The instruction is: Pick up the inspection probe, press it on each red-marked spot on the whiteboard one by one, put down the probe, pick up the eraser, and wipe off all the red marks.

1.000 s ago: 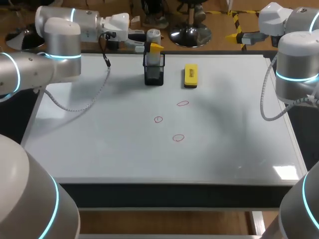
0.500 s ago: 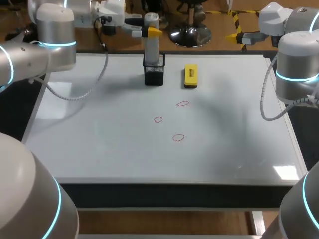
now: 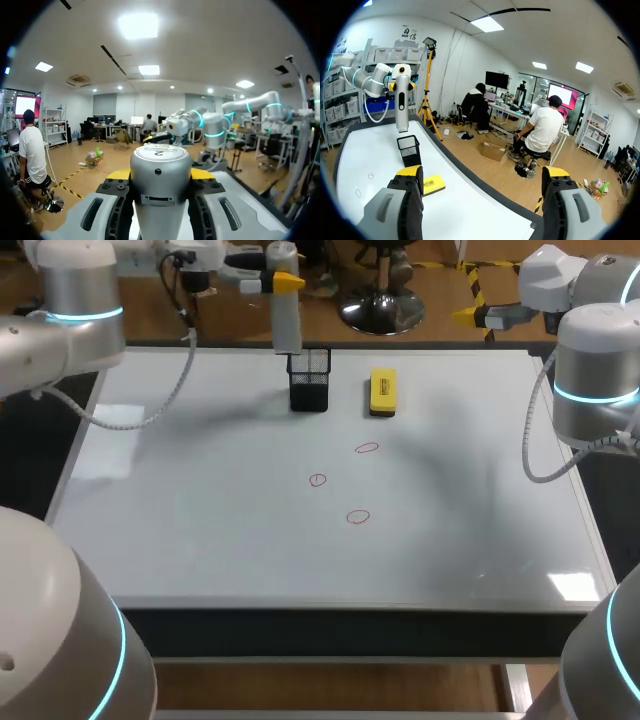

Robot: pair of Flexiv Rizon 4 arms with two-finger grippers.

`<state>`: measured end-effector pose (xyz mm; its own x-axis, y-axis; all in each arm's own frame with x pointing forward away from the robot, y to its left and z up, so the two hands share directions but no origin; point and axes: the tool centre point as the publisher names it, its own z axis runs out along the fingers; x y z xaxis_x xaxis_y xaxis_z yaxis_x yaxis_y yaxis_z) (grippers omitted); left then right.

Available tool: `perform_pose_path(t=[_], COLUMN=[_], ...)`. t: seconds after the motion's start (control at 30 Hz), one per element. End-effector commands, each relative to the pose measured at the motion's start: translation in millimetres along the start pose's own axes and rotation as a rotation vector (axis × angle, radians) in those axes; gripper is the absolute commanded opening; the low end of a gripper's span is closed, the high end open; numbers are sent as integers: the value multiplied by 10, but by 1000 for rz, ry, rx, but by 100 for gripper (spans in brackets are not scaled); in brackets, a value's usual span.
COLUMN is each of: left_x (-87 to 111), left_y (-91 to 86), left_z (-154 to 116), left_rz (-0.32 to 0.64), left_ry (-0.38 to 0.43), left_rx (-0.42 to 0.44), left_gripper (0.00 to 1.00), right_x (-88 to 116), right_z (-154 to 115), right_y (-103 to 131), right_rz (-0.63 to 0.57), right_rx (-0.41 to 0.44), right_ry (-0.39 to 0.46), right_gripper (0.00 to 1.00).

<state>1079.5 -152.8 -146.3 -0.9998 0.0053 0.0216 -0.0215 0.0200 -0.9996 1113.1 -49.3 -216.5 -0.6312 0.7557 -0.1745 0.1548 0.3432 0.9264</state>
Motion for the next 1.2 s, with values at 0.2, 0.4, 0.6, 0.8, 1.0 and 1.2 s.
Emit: perform_pose_path(t=[0.2, 0.4, 0.6, 0.8, 1.0, 1.2], left_x=[152, 176, 193, 190, 187, 190], left_y=[74, 211, 410, 544, 632, 677], left_z=[-521, -797, -1015, -1195, -1292, -1359], left_rz=[17, 24, 37, 23, 14, 4], left_ry=[-56, -88, -92, -106, -117, -123], left_rx=[4, -9, -37, -39, -38, -38], left_gripper=[0, 0, 0, 0, 0, 0], right_x=[-5, -5, -5, -5, -5, -5], right_z=[3, 3, 3, 3, 3, 3], right_y=[1, 1, 1, 1, 1, 1], right_rz=[0, 0, 0, 0, 0, 0], right_rx=[1, 1, 1, 1, 1, 1], right_ry=[1, 1, 1, 1, 1, 1], right_gripper=[100, 100, 100, 100, 100, 100])
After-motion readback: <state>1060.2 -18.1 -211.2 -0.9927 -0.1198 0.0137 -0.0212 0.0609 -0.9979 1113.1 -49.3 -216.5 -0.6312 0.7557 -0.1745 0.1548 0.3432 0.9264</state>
